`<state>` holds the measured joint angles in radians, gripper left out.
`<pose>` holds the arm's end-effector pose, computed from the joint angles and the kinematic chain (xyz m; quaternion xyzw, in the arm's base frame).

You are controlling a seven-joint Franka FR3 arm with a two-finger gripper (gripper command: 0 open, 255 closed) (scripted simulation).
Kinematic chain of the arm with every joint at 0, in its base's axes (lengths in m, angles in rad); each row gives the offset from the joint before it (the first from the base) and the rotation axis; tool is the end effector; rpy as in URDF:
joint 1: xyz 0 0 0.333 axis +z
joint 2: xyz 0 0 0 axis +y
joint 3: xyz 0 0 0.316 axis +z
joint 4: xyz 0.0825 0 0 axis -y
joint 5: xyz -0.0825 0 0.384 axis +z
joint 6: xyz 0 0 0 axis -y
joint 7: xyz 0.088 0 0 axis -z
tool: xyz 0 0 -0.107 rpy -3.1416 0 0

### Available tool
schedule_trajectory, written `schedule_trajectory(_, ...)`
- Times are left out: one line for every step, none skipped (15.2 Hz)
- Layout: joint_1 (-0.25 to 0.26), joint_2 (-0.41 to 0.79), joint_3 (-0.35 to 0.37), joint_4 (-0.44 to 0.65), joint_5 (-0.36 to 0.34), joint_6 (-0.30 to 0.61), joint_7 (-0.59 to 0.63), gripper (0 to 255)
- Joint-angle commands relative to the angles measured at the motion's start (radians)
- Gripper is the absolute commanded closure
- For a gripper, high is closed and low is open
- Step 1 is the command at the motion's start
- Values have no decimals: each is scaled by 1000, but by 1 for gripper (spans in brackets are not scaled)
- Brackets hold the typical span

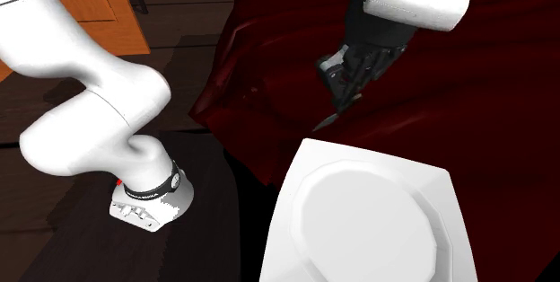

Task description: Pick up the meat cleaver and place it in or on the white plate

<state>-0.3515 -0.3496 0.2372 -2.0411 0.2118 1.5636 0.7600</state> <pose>0.4383 -0.0141 0.5723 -0.8950 0.4360 0.0847 0.0412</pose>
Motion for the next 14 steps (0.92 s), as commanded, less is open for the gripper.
schedule_trajectory(-20, 38, -27, 40, -23, -9, -40, 255)
schedule_trajectory(-29, 59, -39, 60, -33, -11, -58, 255)
schedule_trajectory(-37, 82, -50, 82, -43, -14, -75, 255)
schedule_trajectory(-46, 104, -61, 105, -52, -16, -92, 255)
schedule_trajectory(-54, 128, -71, 128, -61, -19, -108, 255)
schedule_trajectory(-63, 152, -81, 154, -69, -23, -124, 255)
schedule_trajectory(-71, 177, -91, 180, -77, -27, -140, 255)
schedule_trajectory(-79, 202, -101, 208, -85, -31, -156, 255)
schedule_trajectory(-87, 229, -110, 237, -92, -36, -172, 255)
schedule_trajectory(-95, 256, -119, 268, -99, -42, -187, 255)
schedule_trajectory(-103, 283, -128, 300, -105, -48, -202, 255)
schedule_trajectory(-108, 302, -133, 322, -109, -53, -212, 255)
schedule_trajectory(-108, 300, -133, 306, -109, -39, -213, 255)
schedule_trajectory(-108, 298, -133, 291, -109, -25, -214, 255)
